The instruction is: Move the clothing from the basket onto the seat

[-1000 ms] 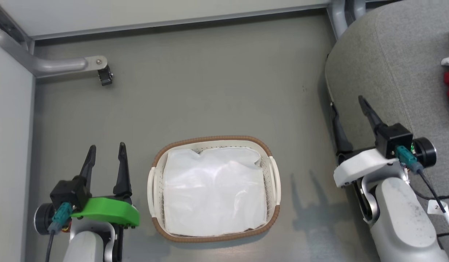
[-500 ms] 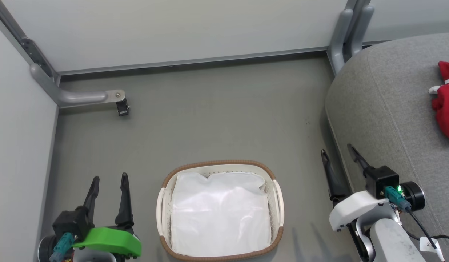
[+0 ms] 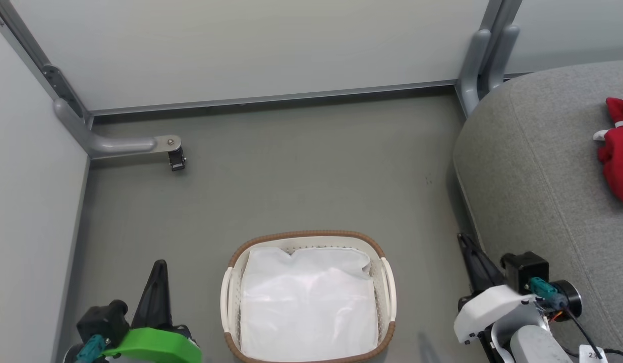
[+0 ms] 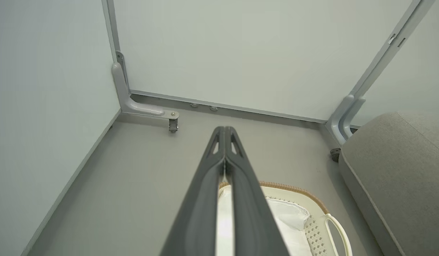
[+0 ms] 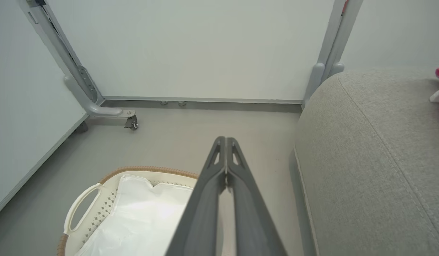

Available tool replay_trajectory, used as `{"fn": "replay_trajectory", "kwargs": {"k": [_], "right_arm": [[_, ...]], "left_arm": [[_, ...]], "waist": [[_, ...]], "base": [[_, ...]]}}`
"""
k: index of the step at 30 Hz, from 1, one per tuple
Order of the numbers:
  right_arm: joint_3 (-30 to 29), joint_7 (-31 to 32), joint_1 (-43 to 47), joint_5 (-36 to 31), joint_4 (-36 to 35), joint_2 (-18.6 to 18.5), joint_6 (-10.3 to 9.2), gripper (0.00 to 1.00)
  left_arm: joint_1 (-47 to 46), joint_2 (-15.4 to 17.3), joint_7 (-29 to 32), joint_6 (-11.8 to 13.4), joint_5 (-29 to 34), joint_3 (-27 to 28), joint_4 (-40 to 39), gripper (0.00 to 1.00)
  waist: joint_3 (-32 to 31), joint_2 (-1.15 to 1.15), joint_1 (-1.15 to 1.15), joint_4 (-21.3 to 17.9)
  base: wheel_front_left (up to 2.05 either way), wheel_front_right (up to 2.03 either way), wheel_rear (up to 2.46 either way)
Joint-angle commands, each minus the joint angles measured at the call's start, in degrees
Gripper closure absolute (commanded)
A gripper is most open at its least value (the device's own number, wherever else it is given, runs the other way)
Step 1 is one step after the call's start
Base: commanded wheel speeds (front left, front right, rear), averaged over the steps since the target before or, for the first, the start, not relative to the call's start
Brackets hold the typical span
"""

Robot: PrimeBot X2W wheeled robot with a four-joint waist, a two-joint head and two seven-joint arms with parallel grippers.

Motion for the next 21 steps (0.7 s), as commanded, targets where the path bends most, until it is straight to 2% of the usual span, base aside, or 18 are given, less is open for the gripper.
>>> {"fn": "replay_trajectory", "kwargs": {"k": [1,21], "right_arm": [[-0.6,0.6,-0.6,3.1,-1.2,-0.1,0.00,1.00],[-3.4,5.8,0.5,24.2,-3.7,-0.2,-0.01,1.00]], "left_arm": [[-0.1,0.3,0.5,0.1,-2.8,0.1,-1.1,1.00],[-1.7,1.4,4.7,0.0,-22.5,0.9,-1.5,1.00]], "waist": [[-0.1,0.00,0.00,0.0],[-0.9,0.00,0.00,-0.2]], "base": [[0.00,0.00,0.00],[0.00,0.00,0.00]]}}
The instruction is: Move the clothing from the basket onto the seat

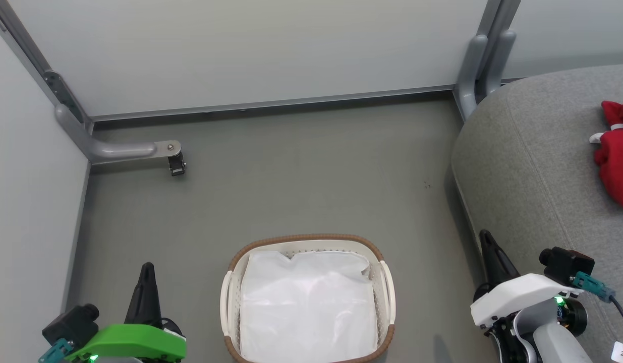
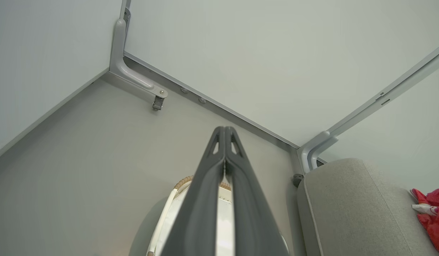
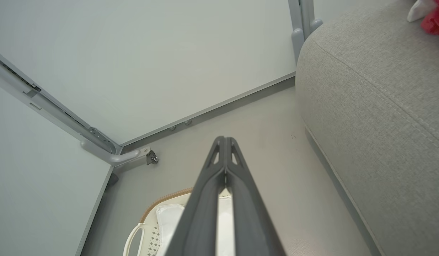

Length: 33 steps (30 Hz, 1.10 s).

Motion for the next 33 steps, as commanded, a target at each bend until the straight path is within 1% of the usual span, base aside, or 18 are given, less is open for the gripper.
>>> {"fn": "replay_trajectory", "kwargs": {"k": [1,16,33], "right_arm": [[-0.5,0.5,-0.2,2.3,-1.2,-0.2,-0.02,1.00],[-2.3,3.7,0.5,15.2,-2.6,-0.2,-0.02,1.00],[-4.0,6.8,1.0,27.6,-4.0,-0.3,-0.03,1.00]], "left_arm": [[-1.6,0.8,0.4,0.0,-2.1,0.4,-0.8,1.00],[-2.5,1.1,3.1,-0.1,-13.8,1.2,-1.6,1.00],[-3.2,1.4,6.1,-0.1,-25.0,2.3,-2.1,1.00]], "waist": [[-0.1,0.00,0.00,0.0],[-0.7,0.00,0.00,-0.2],[-1.4,0.00,0.00,-0.4]], "base": [[0.00,0.00,0.00],[0.00,0.00,0.00],[0.00,0.00,0.00]]}}
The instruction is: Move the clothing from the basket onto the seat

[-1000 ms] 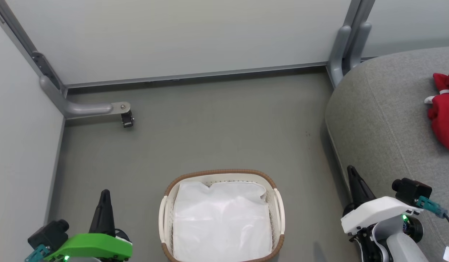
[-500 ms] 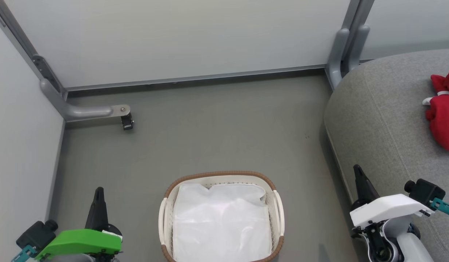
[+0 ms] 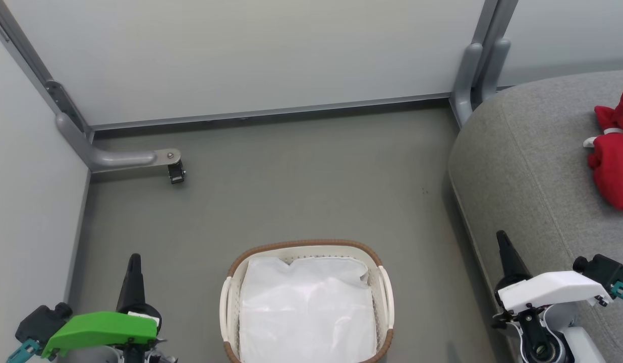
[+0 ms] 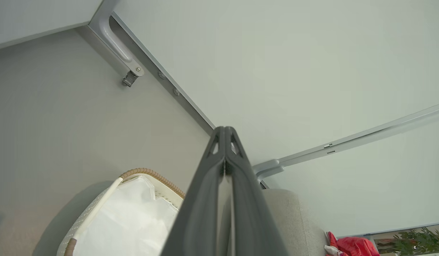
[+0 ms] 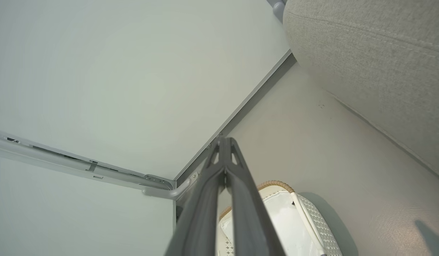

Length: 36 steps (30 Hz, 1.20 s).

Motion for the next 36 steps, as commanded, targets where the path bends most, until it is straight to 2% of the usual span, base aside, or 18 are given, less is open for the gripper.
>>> {"fn": "replay_trajectory", "kwargs": {"k": [1,36], "right_arm": [[-0.5,0.4,-0.1,1.8,-0.9,-0.3,-0.02,1.00],[-3.2,5.4,1.1,21.8,-3.1,-0.4,-0.04,1.00]], "left_arm": [[-1.4,0.4,0.4,-0.1,-1.7,0.5,-0.7,1.00],[-2.7,0.4,5.5,-0.1,-19.3,2.6,-1.5,1.00]], "waist": [[-0.1,0.00,0.00,0.0],[-1.5,0.00,0.00,-0.4]], "base": [[0.00,0.00,0.00],[0.00,0.00,0.00]]}}
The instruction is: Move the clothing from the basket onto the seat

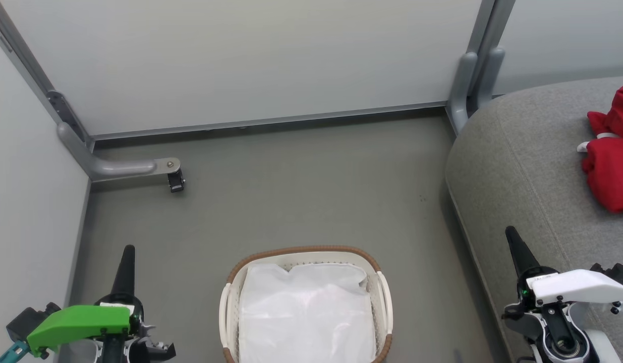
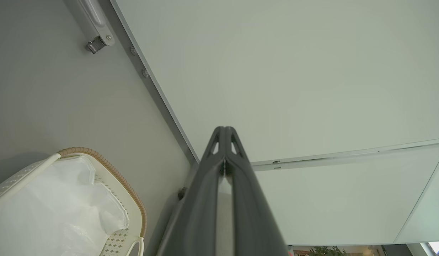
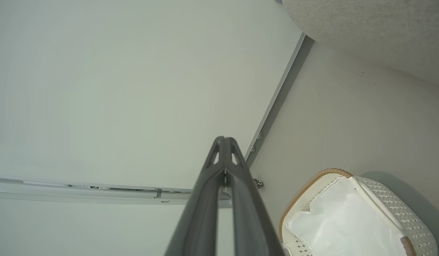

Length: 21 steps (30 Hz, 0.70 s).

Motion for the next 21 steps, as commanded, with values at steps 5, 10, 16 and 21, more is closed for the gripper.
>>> {"fn": "replay_trajectory", "kwargs": {"k": [5,10,16,21], "right_arm": [[-0.6,0.8,0.7,3.3,-0.8,-0.3,-0.04,1.00],[-0.9,1.4,0.8,5.6,-1.1,-0.3,-0.03,1.00],[-1.3,2.0,0.9,8.2,-1.4,-0.4,-0.03,1.00],[-1.6,2.6,1.1,10.4,-1.6,-0.4,-0.04,1.00]], "left_arm": [[-1.5,0.3,0.9,-0.2,-3.0,0.6,-0.7,1.00],[-1.6,0.3,1.5,-0.2,-4.8,0.8,-0.7,1.00],[-1.8,0.2,2.3,-0.2,-7.2,1.2,-0.8,1.00],[-1.7,0.1,2.9,-0.2,-9.0,1.5,-0.9,1.00]], "waist": [[-0.2,0.00,0.00,-0.1],[-0.4,0.00,0.00,-0.1],[-0.7,0.00,0.00,-0.2],[-0.9,0.00,0.00,-0.2]], "base": [[0.00,0.00,0.00],[0.00,0.00,0.00],[0.00,0.00,0.00],[0.00,0.00,0.00]]}}
